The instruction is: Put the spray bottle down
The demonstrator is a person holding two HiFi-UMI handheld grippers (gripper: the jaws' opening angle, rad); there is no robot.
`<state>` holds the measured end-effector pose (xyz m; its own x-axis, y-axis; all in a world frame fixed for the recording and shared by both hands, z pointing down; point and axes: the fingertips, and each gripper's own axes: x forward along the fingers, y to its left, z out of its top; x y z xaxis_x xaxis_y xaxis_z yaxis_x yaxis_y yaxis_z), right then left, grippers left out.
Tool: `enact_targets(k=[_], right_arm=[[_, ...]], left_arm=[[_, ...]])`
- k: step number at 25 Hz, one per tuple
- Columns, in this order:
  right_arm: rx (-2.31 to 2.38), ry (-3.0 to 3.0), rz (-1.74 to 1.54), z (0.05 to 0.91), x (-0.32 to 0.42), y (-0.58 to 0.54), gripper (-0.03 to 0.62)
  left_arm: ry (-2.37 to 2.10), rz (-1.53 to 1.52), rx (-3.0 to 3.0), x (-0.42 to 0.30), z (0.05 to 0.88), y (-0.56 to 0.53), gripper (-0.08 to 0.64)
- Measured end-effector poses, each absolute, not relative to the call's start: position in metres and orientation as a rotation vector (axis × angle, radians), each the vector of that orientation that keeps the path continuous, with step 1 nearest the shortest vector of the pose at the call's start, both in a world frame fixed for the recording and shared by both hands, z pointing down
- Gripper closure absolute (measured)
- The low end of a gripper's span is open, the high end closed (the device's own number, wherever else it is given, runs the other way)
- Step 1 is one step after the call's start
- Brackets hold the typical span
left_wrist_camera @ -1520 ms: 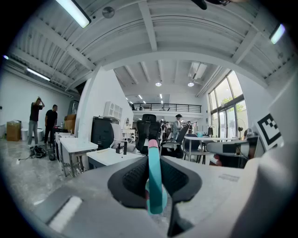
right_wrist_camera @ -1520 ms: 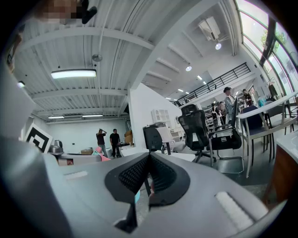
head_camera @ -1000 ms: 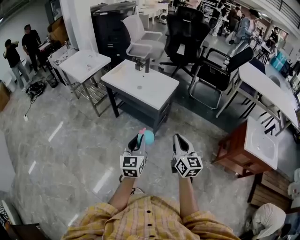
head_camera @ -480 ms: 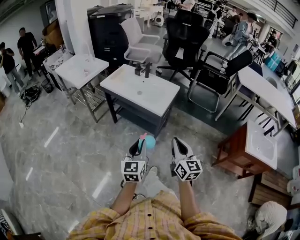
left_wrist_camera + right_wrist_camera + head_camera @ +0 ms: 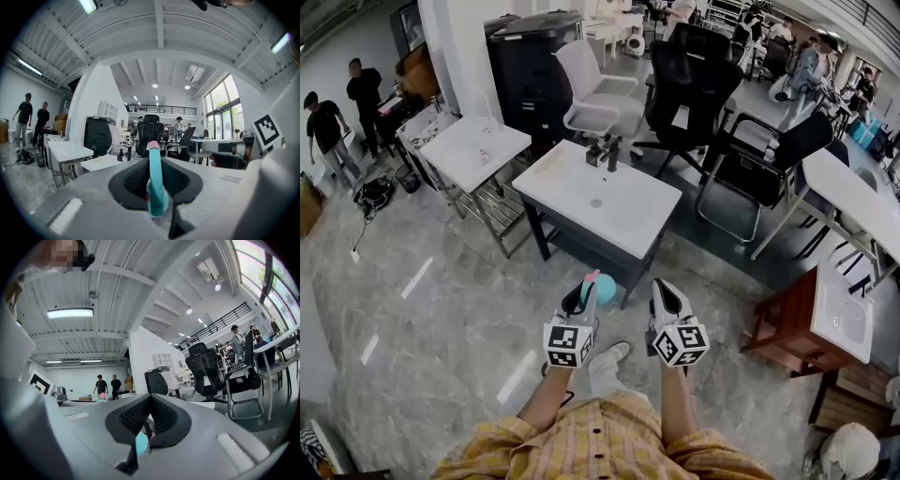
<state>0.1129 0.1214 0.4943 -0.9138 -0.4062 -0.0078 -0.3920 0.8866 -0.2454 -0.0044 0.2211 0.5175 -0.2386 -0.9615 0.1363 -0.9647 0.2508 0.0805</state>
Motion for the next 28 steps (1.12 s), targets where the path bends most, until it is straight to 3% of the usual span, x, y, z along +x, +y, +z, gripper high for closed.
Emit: enact_targets(k=[15, 28], right_arm=[[-0.719, 2.999, -0.419, 0.497, 0.014, -0.024, 0.591], [-0.741, 2.997, -0.394, 0.505, -0.029, -0.125, 0.591]], left_arm=[[-2.279, 0.052, 1.864, -0.103, 0.520, 0.065, 0.488], [-2.218, 0.096, 1.940, -0.134, 0.531, -0.052, 0.488]])
